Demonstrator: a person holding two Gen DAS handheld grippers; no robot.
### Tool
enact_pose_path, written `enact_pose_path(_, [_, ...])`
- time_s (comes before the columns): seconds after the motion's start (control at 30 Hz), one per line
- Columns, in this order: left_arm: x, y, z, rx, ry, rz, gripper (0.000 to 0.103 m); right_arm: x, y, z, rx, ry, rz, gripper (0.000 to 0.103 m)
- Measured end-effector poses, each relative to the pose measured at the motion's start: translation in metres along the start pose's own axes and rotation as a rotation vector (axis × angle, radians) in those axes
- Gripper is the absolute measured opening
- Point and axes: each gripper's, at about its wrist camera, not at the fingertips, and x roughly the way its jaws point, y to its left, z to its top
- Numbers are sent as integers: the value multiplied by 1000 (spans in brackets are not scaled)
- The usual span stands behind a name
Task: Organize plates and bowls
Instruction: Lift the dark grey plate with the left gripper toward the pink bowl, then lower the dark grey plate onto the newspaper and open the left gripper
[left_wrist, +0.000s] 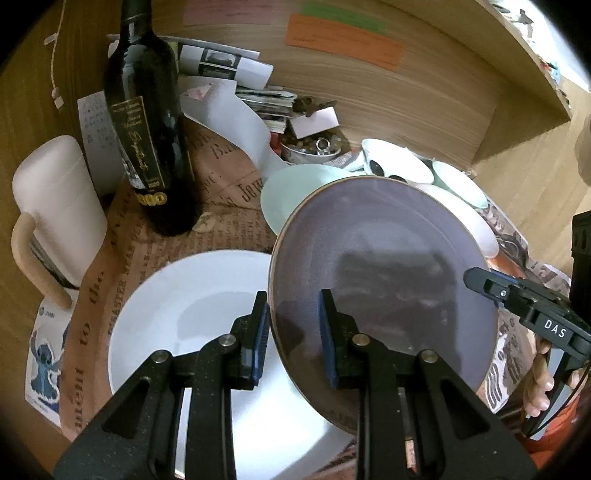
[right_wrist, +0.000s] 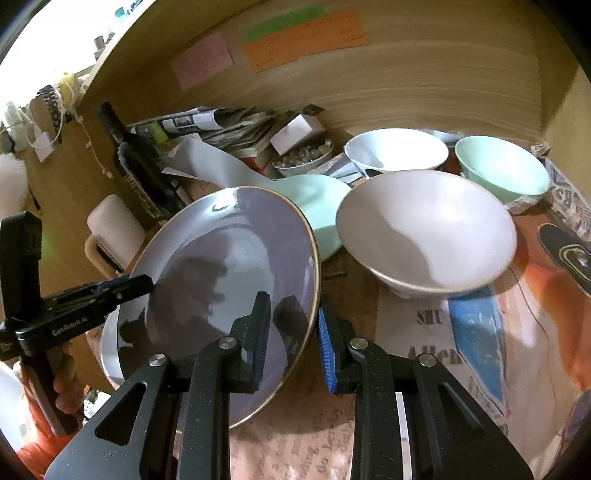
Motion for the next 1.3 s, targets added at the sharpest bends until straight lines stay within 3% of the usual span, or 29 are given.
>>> enact_pose_path(0.77, [1, -62, -48, 29, 51, -49, 25, -43, -36, -41, 27, 11, -47, 23])
enact_pose_path(1.3, [21, -85, -62, 44, 115, -53, 25, -38, -61, -49, 5, 79, -96, 22])
